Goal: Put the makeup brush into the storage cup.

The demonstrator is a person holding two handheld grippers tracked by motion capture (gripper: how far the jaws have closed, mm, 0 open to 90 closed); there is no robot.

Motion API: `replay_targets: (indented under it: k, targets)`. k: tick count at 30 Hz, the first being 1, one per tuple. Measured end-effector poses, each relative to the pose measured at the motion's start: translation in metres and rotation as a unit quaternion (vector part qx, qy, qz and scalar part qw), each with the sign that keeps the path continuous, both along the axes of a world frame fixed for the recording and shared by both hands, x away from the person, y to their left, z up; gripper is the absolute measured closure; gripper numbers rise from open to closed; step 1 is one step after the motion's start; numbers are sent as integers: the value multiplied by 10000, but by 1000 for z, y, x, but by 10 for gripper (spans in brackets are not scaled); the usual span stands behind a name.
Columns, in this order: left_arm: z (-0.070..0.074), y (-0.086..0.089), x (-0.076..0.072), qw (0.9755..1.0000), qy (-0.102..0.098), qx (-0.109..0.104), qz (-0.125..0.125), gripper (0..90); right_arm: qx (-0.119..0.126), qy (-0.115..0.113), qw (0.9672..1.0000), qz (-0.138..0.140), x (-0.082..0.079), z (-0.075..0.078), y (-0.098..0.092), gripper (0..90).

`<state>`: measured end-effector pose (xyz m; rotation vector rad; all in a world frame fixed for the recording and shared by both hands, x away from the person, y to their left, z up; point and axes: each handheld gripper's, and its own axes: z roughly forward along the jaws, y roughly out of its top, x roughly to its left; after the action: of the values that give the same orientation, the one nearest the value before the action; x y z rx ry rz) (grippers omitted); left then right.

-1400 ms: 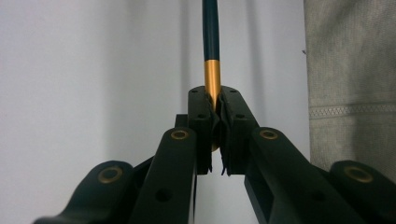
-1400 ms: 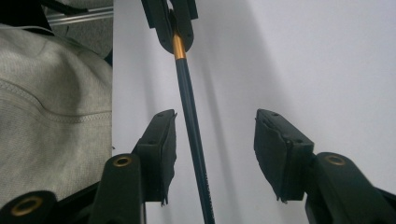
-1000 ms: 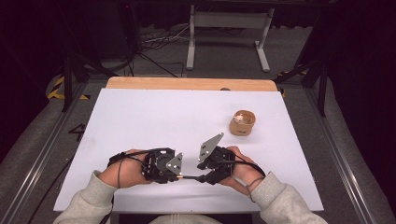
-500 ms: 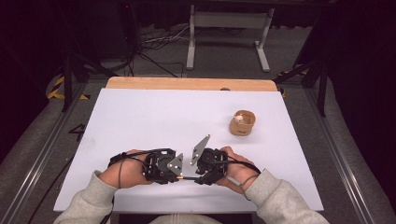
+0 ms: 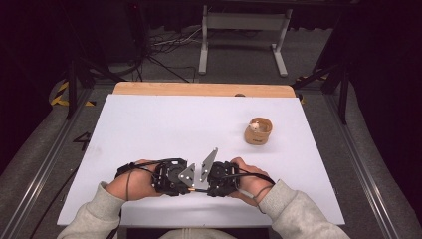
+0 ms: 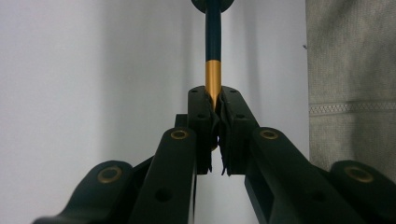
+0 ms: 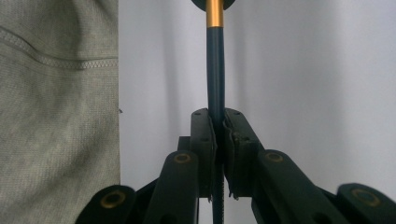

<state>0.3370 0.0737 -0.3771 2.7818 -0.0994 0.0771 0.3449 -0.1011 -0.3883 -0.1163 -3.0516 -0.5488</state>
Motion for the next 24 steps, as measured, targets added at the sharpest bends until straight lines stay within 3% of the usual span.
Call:
replay_targets:
  k: [13,16,17,24]
  targets:
    - [-1,-1,3,9999,47,-95,-6,828,47,43,10000,62,1,-1,-3,842]
    - [1,0,4,9999,-52,-104,85,757,115,96,9999,64,2,-2,-5,843]
    - [2,1,4,9997,-30,-178,169,675,155,133,9998,45,2,-1,-8,843]
    - [11,18,13,9953,128,-700,650,442,434,26,9990,-62,3,5,-19,843]
